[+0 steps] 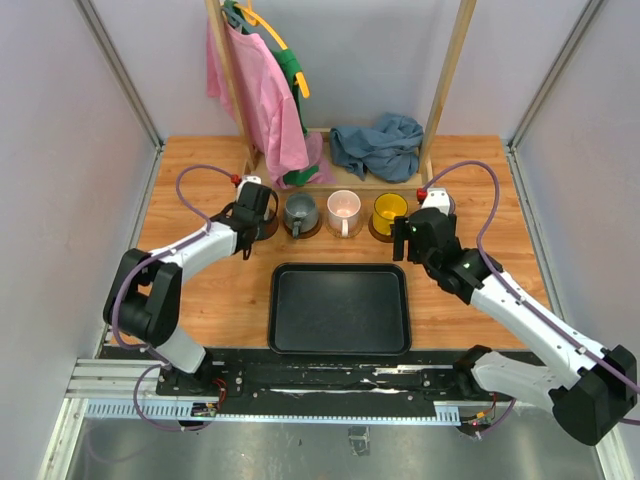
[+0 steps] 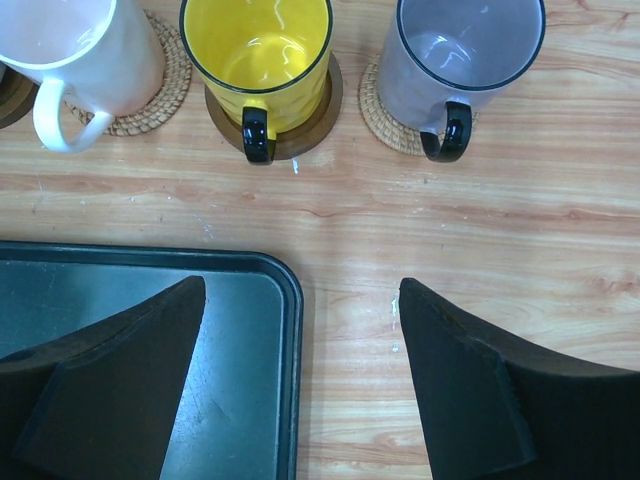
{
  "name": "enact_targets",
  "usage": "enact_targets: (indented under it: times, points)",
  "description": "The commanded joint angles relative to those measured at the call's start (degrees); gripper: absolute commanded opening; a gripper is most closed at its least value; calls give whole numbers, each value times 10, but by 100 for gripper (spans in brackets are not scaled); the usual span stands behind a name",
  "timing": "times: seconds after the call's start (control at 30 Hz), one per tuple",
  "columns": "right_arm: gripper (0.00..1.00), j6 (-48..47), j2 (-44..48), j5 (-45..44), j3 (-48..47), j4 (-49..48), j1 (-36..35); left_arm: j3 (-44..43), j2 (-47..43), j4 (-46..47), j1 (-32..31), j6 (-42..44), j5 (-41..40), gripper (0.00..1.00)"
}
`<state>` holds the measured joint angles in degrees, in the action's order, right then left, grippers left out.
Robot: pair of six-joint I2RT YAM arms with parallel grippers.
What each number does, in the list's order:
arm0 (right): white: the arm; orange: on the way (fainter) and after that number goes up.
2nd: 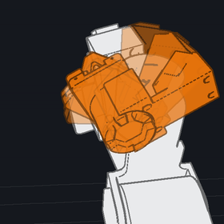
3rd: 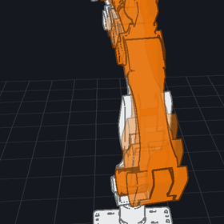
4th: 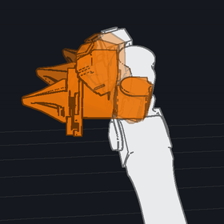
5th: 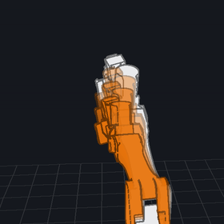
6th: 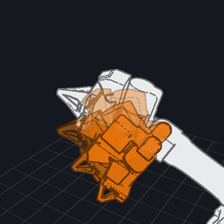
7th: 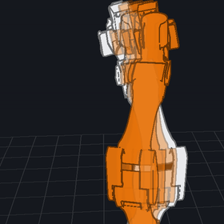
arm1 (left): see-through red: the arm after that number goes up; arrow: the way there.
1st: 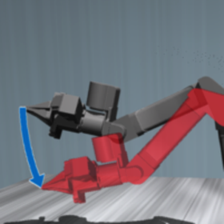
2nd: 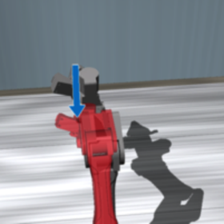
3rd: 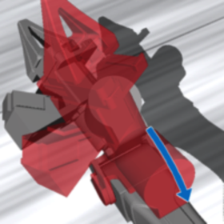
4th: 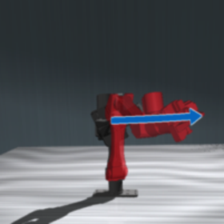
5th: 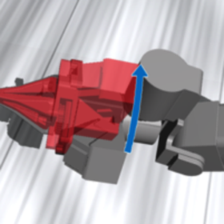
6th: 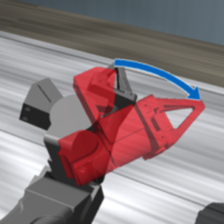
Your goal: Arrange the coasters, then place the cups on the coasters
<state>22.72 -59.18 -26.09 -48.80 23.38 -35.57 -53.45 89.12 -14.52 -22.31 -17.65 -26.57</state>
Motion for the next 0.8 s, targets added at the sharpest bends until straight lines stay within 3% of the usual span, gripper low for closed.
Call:
enact_targets:
  times: [0.0, 0.3, 0.77]
  points:
    - [80, -8, -11, 21, -20, -14, 23, -55, 20, 91, 7, 14, 3, 1]
    - [79, -8, -24, 35, -31, -18, 28, -76, 55, 93, 12, 17, 20, 1]
    - [80, -1, -39, 53, -29, -17, 29, -29, 25, 95, 15, 28, 48, 0]
